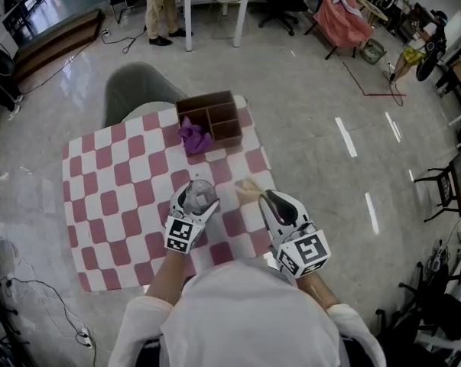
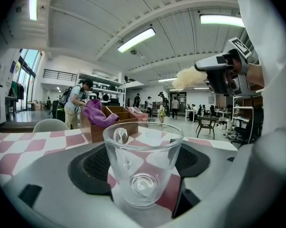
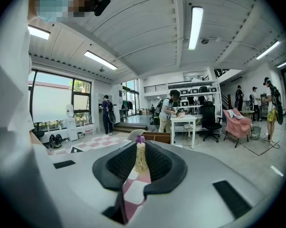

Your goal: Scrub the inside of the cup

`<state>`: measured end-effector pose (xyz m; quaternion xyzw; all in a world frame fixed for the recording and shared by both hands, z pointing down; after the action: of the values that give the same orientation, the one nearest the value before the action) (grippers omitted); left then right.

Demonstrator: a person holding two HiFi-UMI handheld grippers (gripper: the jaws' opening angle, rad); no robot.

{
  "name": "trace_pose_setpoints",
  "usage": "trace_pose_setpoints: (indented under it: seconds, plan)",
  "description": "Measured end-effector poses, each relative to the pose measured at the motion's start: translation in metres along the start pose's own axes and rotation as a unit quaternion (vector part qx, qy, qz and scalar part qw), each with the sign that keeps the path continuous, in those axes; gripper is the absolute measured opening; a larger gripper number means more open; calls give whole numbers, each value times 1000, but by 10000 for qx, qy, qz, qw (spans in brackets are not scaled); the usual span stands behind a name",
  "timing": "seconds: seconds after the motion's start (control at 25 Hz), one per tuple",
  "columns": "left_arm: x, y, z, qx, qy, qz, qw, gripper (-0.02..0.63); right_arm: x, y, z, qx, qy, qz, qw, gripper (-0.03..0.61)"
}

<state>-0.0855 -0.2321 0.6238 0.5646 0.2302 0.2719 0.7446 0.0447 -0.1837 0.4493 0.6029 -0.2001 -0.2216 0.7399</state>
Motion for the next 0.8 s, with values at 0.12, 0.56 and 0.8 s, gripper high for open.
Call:
trace_pose_setpoints:
  seconds: [0.12,0.56,0.8]
  plan:
    - [0,0,0,10,4,-20,10000,377,-2,0,0,-12,-25,-26,10000,71]
    - [0,1,0,-41,-9,49,10000,376,-7,-4,-3,-10,-78,-83,9999,71]
    - [2,3,-2,-295,-21,80,9995,376,-9,-8,-6,49,-113,-78,9999,71]
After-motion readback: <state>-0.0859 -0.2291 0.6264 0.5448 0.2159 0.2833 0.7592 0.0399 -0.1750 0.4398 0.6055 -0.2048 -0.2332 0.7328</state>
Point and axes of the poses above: the fingertips, and each gripper's own axes: z forward along the fingers, x to its right, y out of its underside, the point moved 1 cm from there along -z, backward along the fingers
